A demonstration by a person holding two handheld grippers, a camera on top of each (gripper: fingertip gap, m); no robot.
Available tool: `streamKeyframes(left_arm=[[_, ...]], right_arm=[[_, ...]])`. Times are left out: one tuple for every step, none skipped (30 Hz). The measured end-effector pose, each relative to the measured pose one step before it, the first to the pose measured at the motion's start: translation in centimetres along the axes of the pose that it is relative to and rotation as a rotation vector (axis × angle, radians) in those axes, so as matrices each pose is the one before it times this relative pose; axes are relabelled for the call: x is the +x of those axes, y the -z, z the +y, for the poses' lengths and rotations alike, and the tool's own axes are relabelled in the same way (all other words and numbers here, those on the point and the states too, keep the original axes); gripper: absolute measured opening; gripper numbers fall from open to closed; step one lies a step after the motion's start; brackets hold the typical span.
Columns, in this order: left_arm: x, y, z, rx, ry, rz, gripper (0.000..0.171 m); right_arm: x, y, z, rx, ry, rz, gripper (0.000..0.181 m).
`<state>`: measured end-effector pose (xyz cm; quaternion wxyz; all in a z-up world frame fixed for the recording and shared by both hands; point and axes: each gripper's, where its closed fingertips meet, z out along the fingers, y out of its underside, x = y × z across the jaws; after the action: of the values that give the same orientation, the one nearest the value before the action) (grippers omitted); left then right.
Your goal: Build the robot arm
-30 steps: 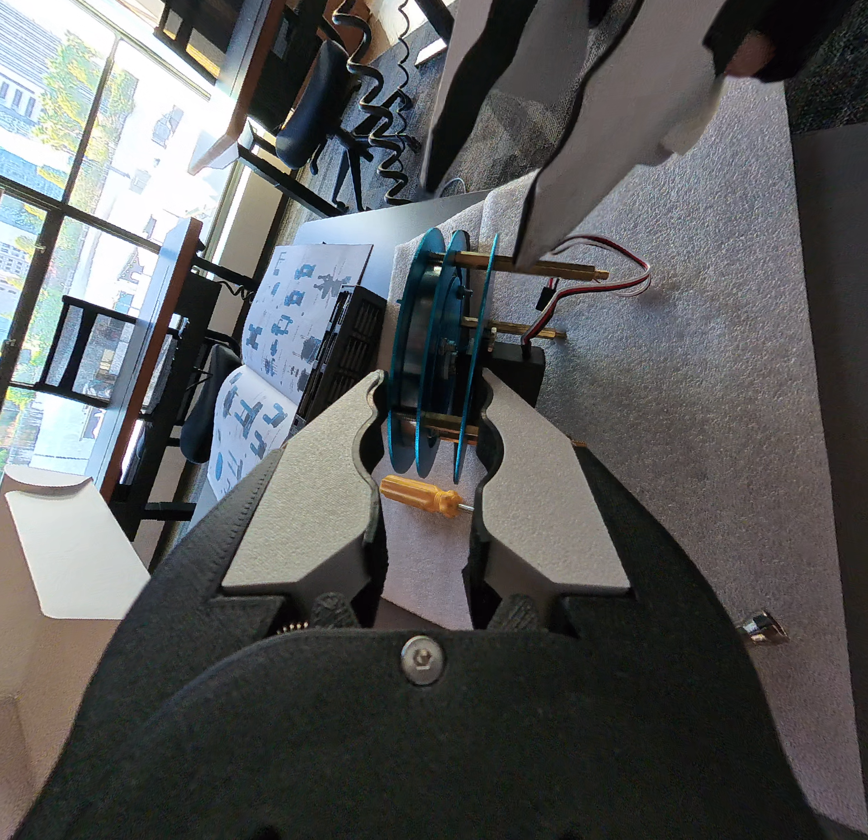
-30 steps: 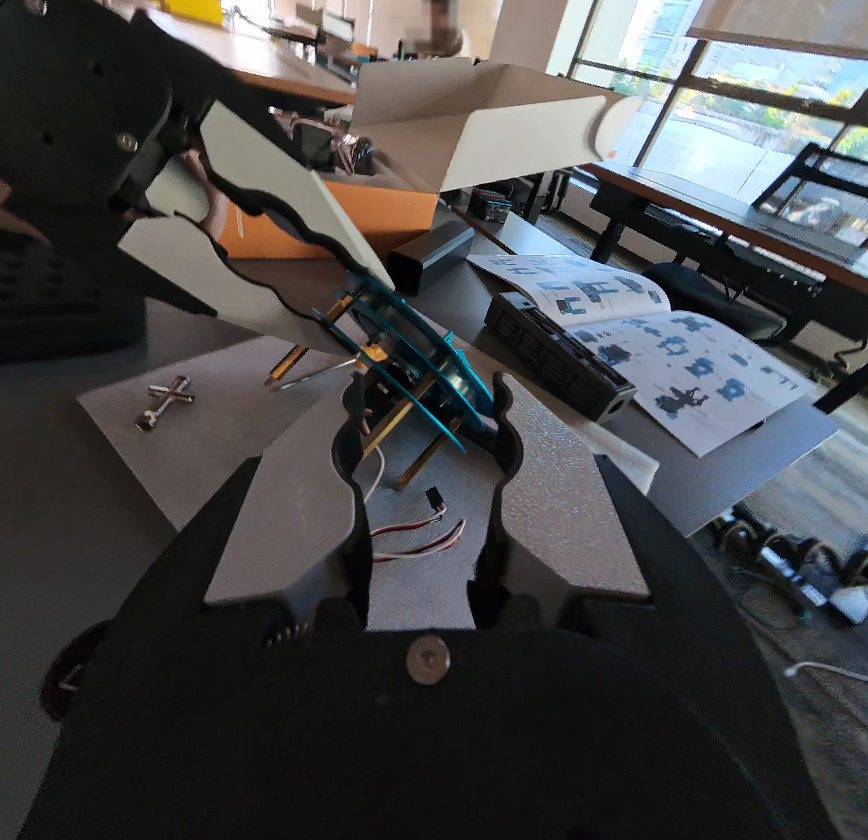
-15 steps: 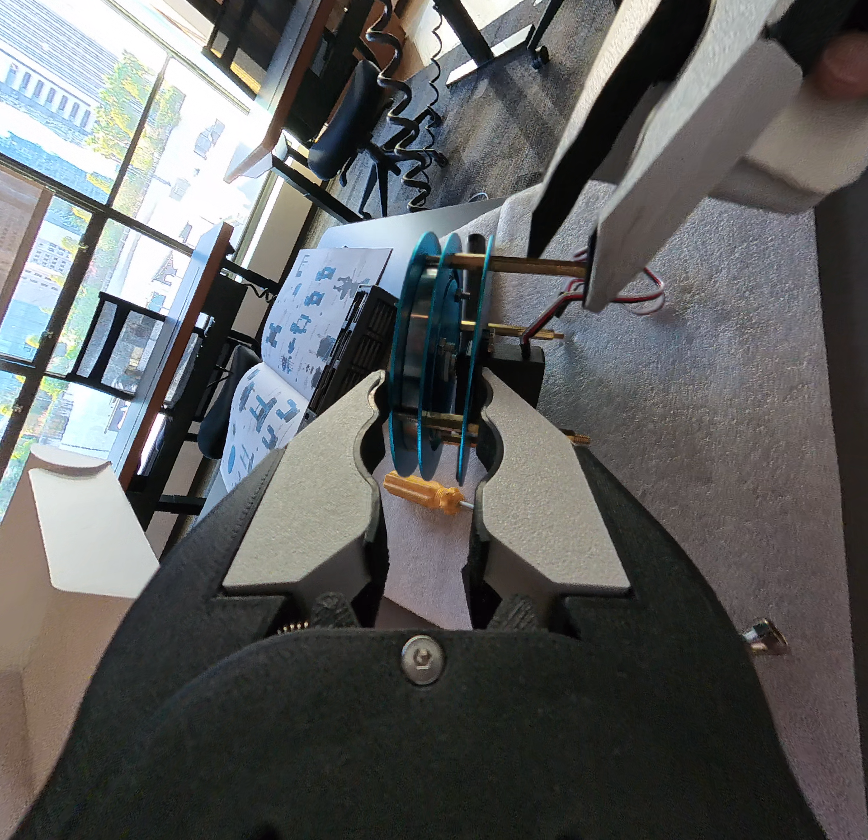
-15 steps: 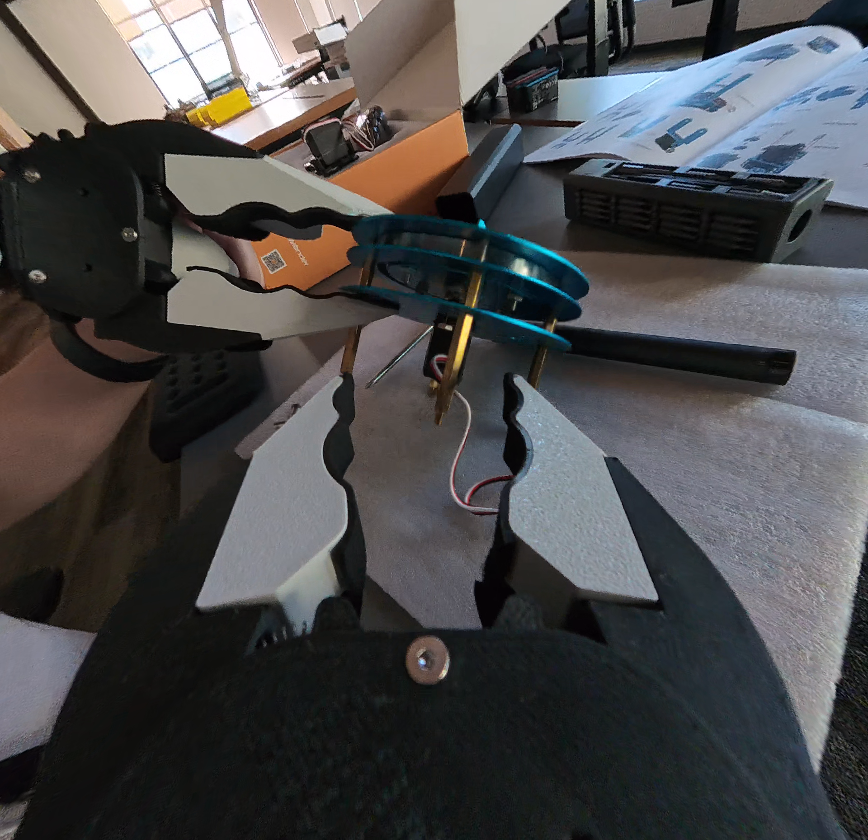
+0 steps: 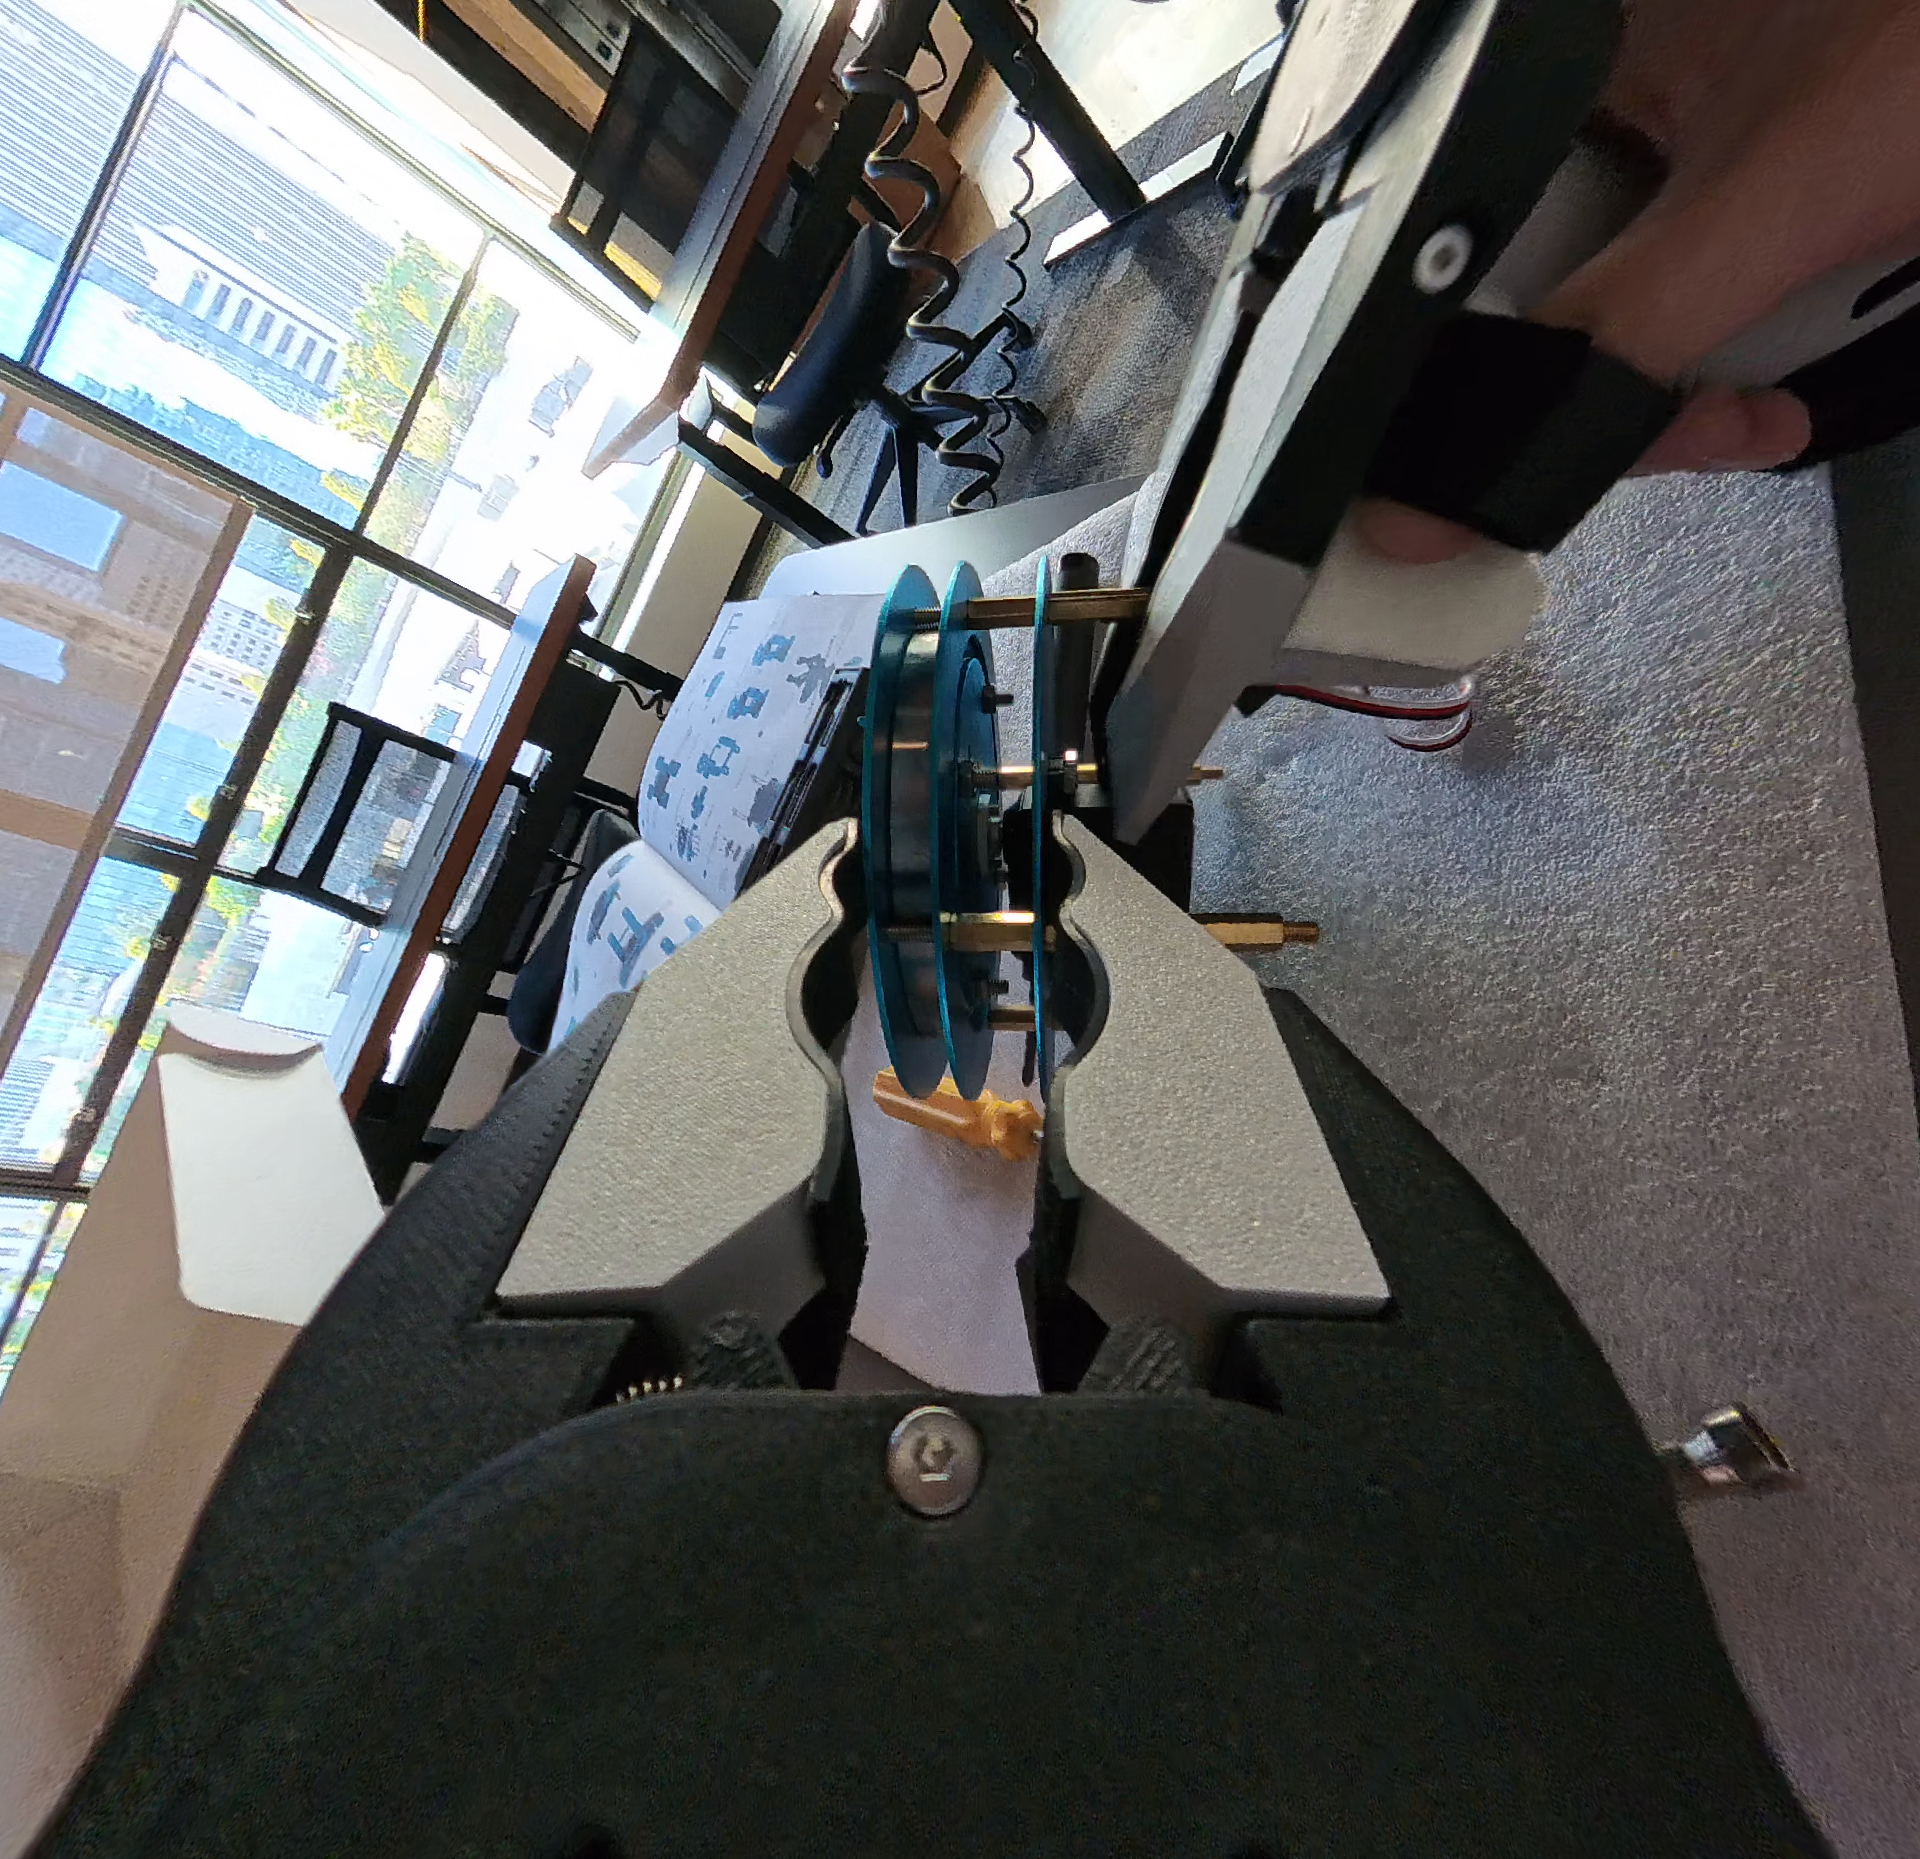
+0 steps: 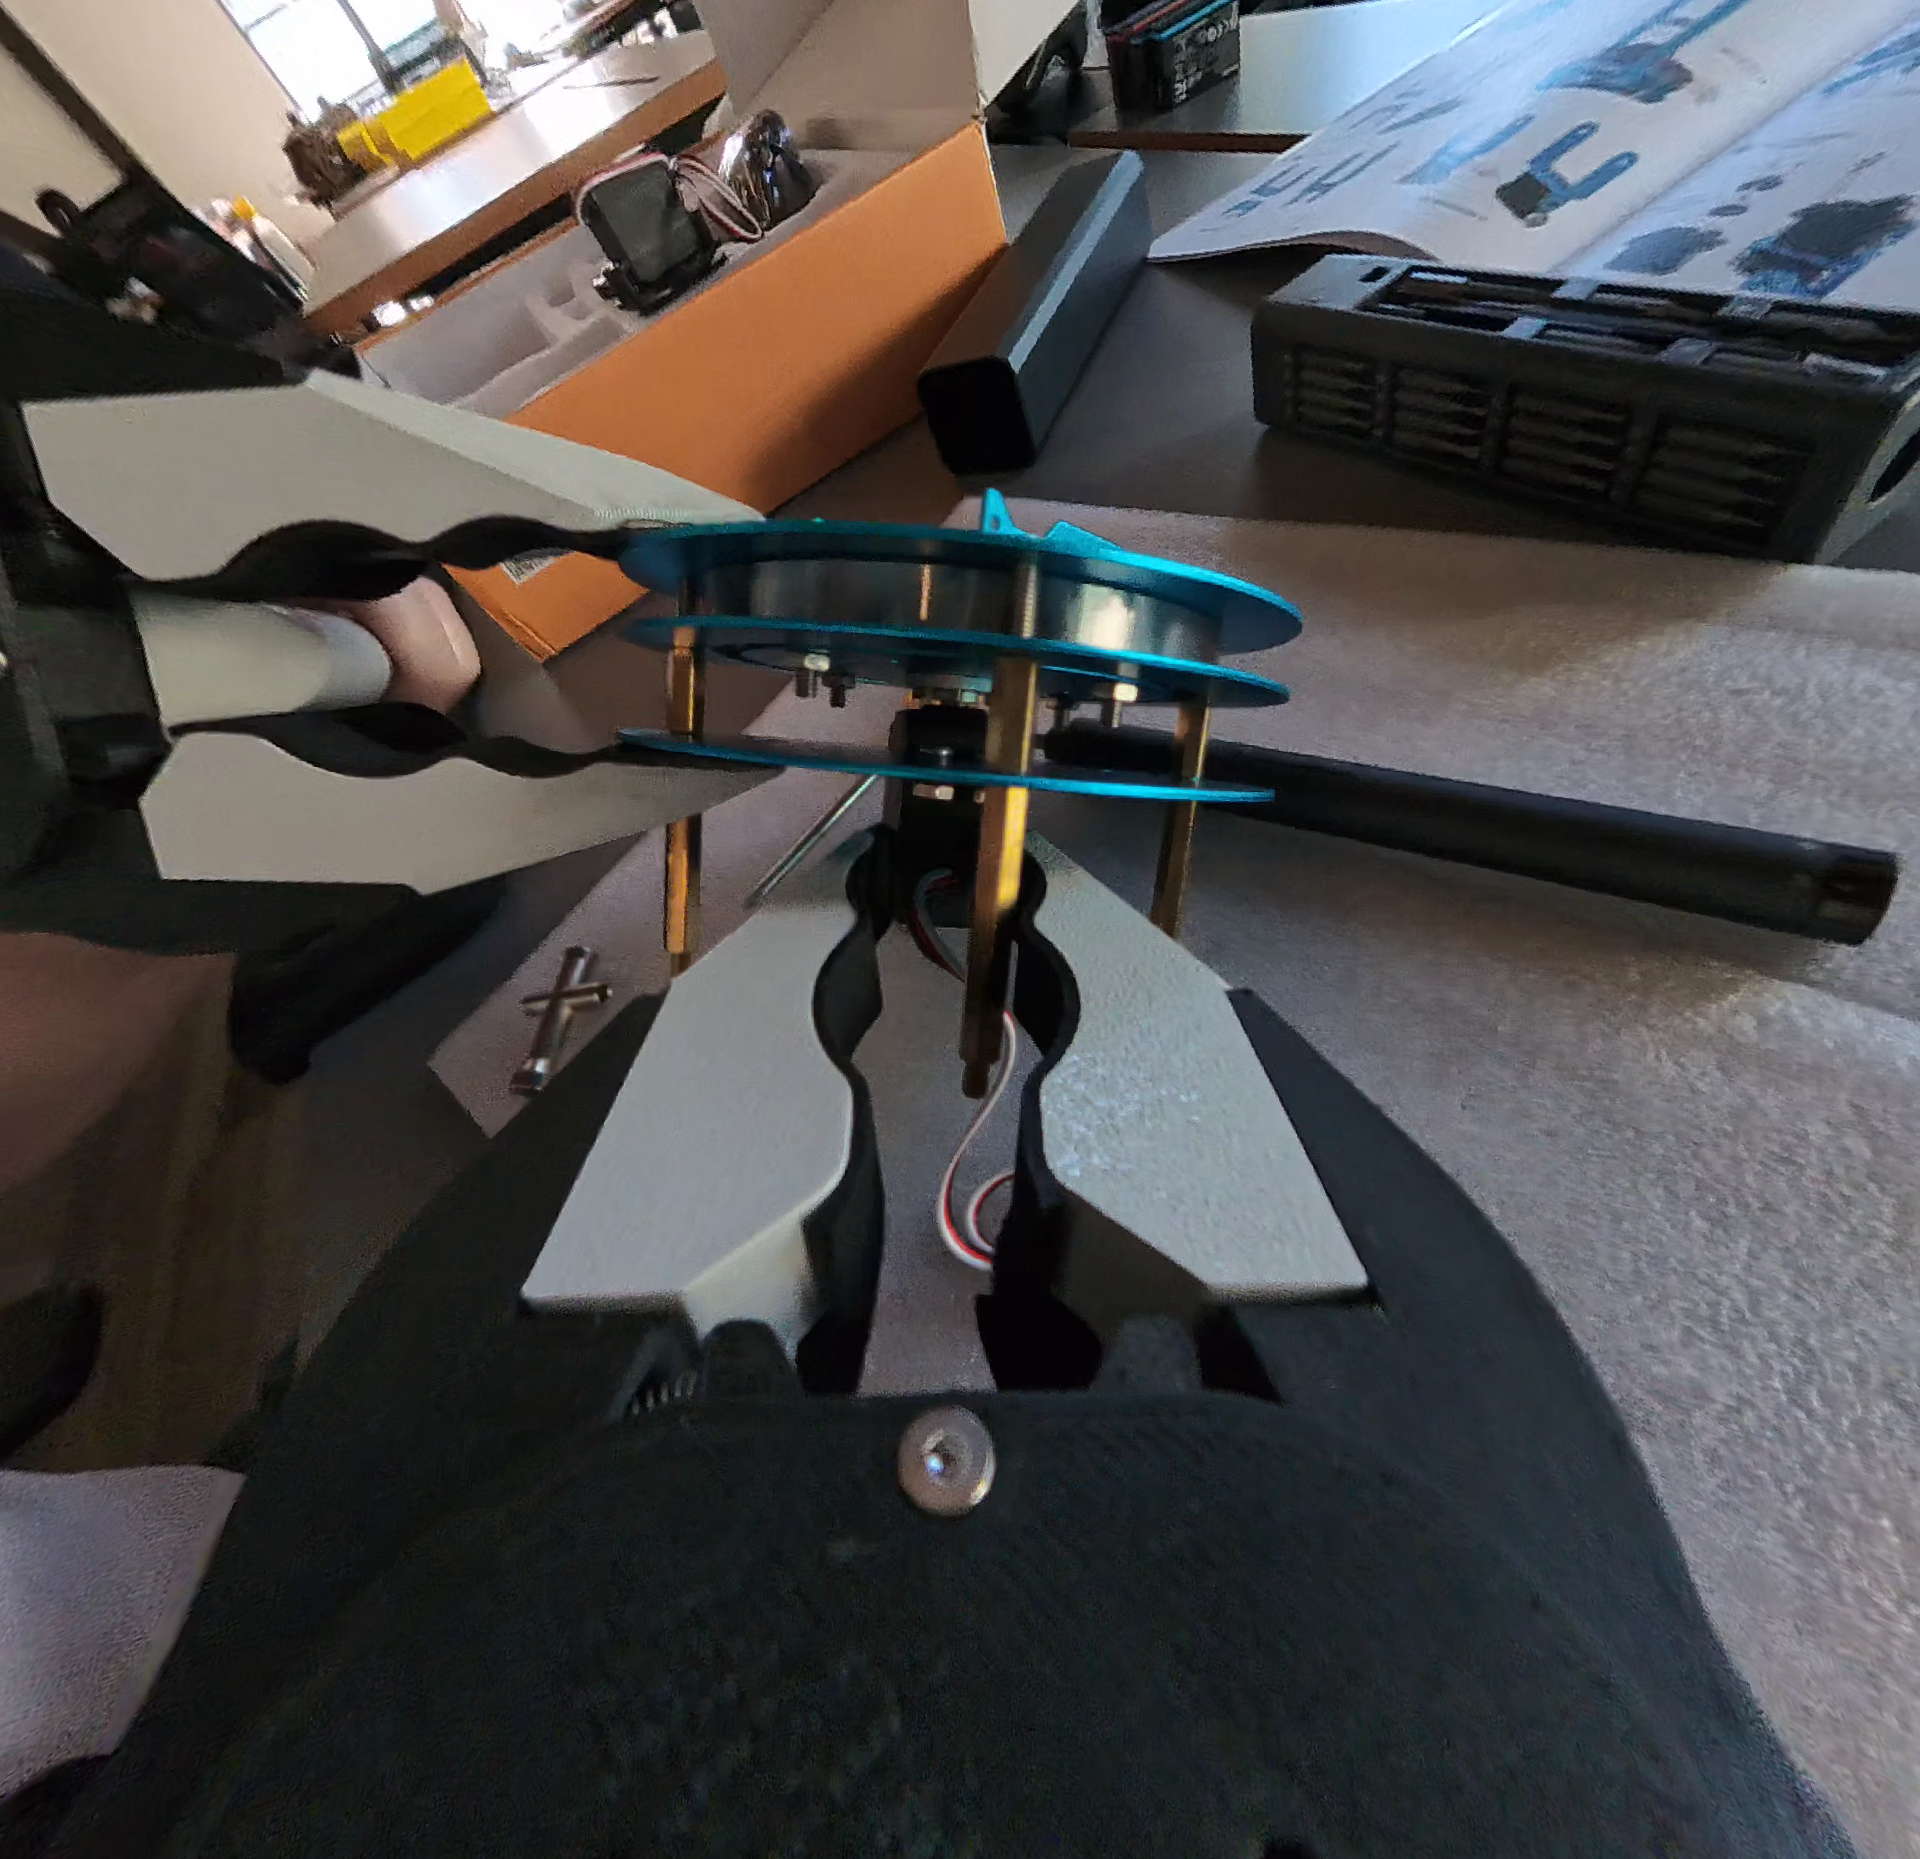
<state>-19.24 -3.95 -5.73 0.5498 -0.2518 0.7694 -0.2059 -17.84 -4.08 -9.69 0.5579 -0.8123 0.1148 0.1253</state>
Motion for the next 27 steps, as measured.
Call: streamKeyframes(left_arm=[[0.032, -0.068, -0.095, -0.00132, -0.0139, -0.0045, 0.031], [-0.012, -0.053, -0.053, -0.00289, -0.0064, -0.0016, 0.031], [-0.014, -0.018, -0.016, -0.00042, 0.0034, 0.0043, 0.031], [-0.015, 0.010, -0.015, 0.00336, 0.0085, 0.0069, 0.031], [0.014, 0.010, -0.055, 0.00297, 0.0060, 0.0050, 0.031], [0.039, 0.027, -0.071, 0.00019, 0.0003, 0.0017, 0.031], [0.043, 0.060, -0.165, 0.00230, 0.0001, 0.0008, 0.031], [0.063, 0.105, -0.281, 0.00671, 0.0061, 0.0025, 0.031], [0.092, 0.141, -0.423, 0.01122, 0.0115, 0.0049, 0.031], [0.101, 0.188, -0.575, 0.01681, 0.0134, 0.0053, 0.031], [0.096, 0.222, -0.722, 0.02210, 0.0156, 0.0040, 0.031], [0.090, 0.225, -0.854, 0.02557, 0.0196, 0.0024, 0.031], [0.135, 0.181, -0.916, 0.02896, 0.0257, 0.0021, 0.031], [0.222, 0.124, -0.915, 0.03177, 0.0328, 0.0043, 0.031], [0.326, 0.041, -0.787, 0.03296, 0.0399, 0.0071, 0.031], [0.383, -0.045, -0.578, 0.03334, 0.0445, 0.0076, 0.031], [0.417, -0.119, -0.290, 0.02974, 0.0424, 0.0069, 0.030], [0.413, -0.184, 0.069, 0.01874, 0.0371, 0.0083, 0.031], [0.401, -0.208, 0.399, 0.00335, 0.0354, 0.0113, 0.031], [0.318, -0.179, 0.592, -0.00691, 0.0367, 0.0119, 0.031], [0.256, -0.096, 0.648, -0.00885, 0.0307, 0.0096, 0.031], [0.225, 0.016, 0.590, -0.00859, 0.0175, 0.0068, 0.031], [0.207, 0.124, 0.505, -0.00755, 0.0076, 0.0025, 0.031], [0.017, 0.213, 0.288, 0.00339, 0.0063, -0.0094, 0.031], [-0.121, 0.267, 0.142, 0.00786, 0.0113, -0.0127, 0.031], [-0.101, 0.226, 0.235, -0.00291, 0.0186, -0.0025, 0.032], [-0.095, 0.183, 0.215, -0.00635, 0.0208, -0.0001, 0.031]], right_arm=[[0.076, 0.002, -0.024, -0.0043, 0.0353, 0.0099, 0.018], [0.039, 0.038, -0.075, 0.0027, 0.0253, 0.0069, 0.018], [-0.040, 0.053, -0.050, 0.0037, 0.0077, -0.0004, 0.018], [-0.030, 0.077, -0.025, 0.0026, 0.0027, 0.0012, 0.018], [-0.015, 0.085, 0.003, -0.0004, 0.0068, 0.0063, 0.018], [-0.037, 0.141, -0.008, -0.0002, 0.0051, 0.0066, 0.018], [-0.060, 0.233, -0.034, -0.0018, 0.0009, 0.0037, 0.018], [-0.113, 0.366, -0.036, -0.0063, -0.0003, 0.0020, 0.017], [-0.174, 0.550, -0.076, -0.0123, 0.0042, 0.0031, 0.018], [-0.191, 0.712, -0.134, -0.0128, 0.0093, 0.0083, 0.017], [-0.199, 0.850, -0.207, -0.0096, 0.0161, 0.0142, 0.017], [-0.185, 0.954, -0.242, -0.0079, 0.0172, 0.0168, 0.018], [-0.145, 1.012, -0.200, -0.0125, 0.0098, 0.0163, 0.017], [-0.108, 1.016, -0.085, -0.0207, 0.0095, 0.0143, 0.017], [-0.048, 0.927, 0.057, -0.0277, 0.0137, 0.0136, 0.017], [0.014, 0.741, 0.187, -0.0302, 0.0102, 0.0138, 0.017], [0.077, 0.488, 0.339, -0.0337, 0.0066, 0.0140, 0.017], [0.127, 0.178, 0.501, -0.0380, 0.0057, 0.0140, 0.017], [0.122, -0.099, 0.592, -0.0374, 0.0089, 0.0119, 0.017], [0.066, -0.318, 0.561, -0.0287, 0.0059, 0.0028, 0.018], [-0.063, -0.422, 0.512, -0.0199, -0.0061, -0.0089, 0.018], [-0.183, -0.427, 0.467, -0.0163, -0.0121, -0.0152, 0.018], [-0.226, -0.351, 0.371, -0.0104, -0.0095, -0.0140, 0.018], [-0.131, -0.050, -0.257, 0.0274, 0.0041, -0.0007, 0.017], [-0.170, -0.012, -0.195, 0.0193, 0.0134, 0.0013, 0.017], [-0.159, -0.111, -0.021, 0.0042, 0.0117, 0.0020, 0.018], [-0.132, -0.073, -0.153, 0.0133, 0.0114, 0.0033, 0.017]])
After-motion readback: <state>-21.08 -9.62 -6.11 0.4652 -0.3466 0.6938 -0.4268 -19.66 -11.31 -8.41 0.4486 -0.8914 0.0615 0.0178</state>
